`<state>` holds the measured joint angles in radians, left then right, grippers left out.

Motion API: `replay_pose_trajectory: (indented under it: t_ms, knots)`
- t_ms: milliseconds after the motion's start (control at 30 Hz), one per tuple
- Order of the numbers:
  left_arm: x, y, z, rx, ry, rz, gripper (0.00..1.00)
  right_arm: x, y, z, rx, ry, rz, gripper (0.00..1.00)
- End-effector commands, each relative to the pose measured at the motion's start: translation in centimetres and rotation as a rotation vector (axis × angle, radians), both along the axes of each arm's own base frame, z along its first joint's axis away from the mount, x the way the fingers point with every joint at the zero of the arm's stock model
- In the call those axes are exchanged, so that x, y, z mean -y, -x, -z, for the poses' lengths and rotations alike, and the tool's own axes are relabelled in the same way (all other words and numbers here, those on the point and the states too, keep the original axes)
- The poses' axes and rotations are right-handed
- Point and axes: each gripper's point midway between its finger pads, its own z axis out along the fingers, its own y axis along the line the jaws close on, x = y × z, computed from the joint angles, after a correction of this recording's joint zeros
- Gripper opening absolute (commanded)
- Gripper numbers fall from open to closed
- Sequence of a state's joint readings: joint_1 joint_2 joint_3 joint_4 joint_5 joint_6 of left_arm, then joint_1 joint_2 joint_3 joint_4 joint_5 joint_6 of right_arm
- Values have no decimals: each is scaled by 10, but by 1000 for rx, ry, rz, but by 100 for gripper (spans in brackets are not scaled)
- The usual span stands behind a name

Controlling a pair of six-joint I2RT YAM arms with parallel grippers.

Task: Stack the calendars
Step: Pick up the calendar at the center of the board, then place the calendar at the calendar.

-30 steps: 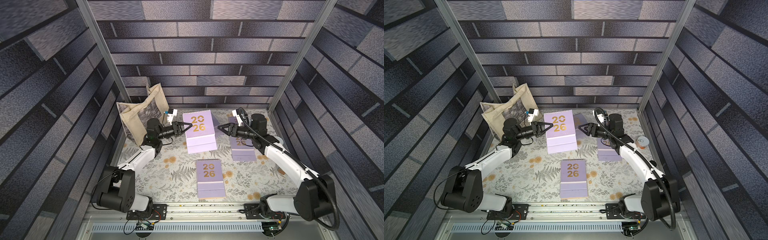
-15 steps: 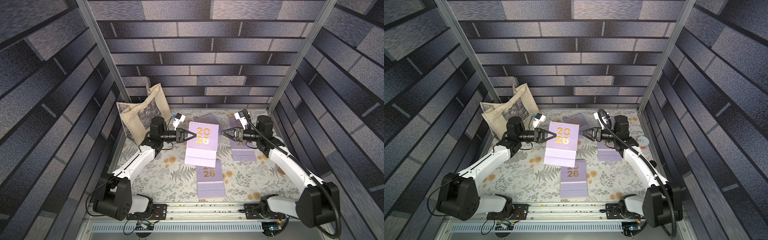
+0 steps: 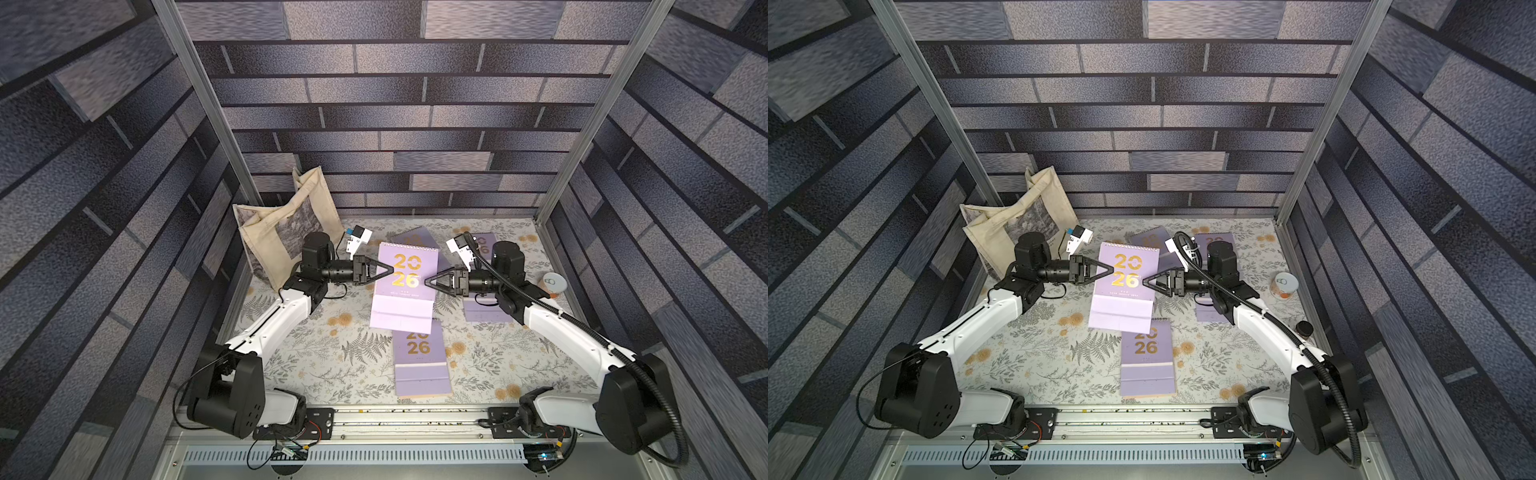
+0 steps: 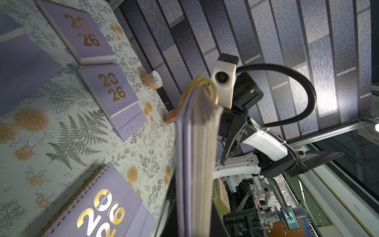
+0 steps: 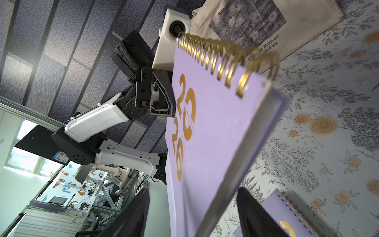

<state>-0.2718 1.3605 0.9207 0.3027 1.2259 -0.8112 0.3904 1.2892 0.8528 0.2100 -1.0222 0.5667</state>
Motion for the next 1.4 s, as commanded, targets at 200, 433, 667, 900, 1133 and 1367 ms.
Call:
replay_pose_trajectory:
  t_ms: [200, 433, 667, 900, 1133, 1367]
  knots:
    - [4, 2, -15, 84, 39, -1, 0, -9, -6, -1, 24, -25, 12, 30]
    - [6, 5, -11, 78, 51, 3, 0, -12, -11, -10, 41, -66, 13, 25]
    - [7, 5, -5, 63, 46, 2, 0, -15, -15, -11, 34, -87, 8, 7]
    - [-12, -15, 1, 34, 46, -96, 50, -13, -8, -6, 2, -87, -7, 0]
    - [-57, -33, -8, 27, 10, -200, 100, -5, 2, 31, -172, 17, 34, 0]
    - [-66, -32, -12, 37, 4, -205, 100, 4, 25, 77, -398, 101, 31, 0]
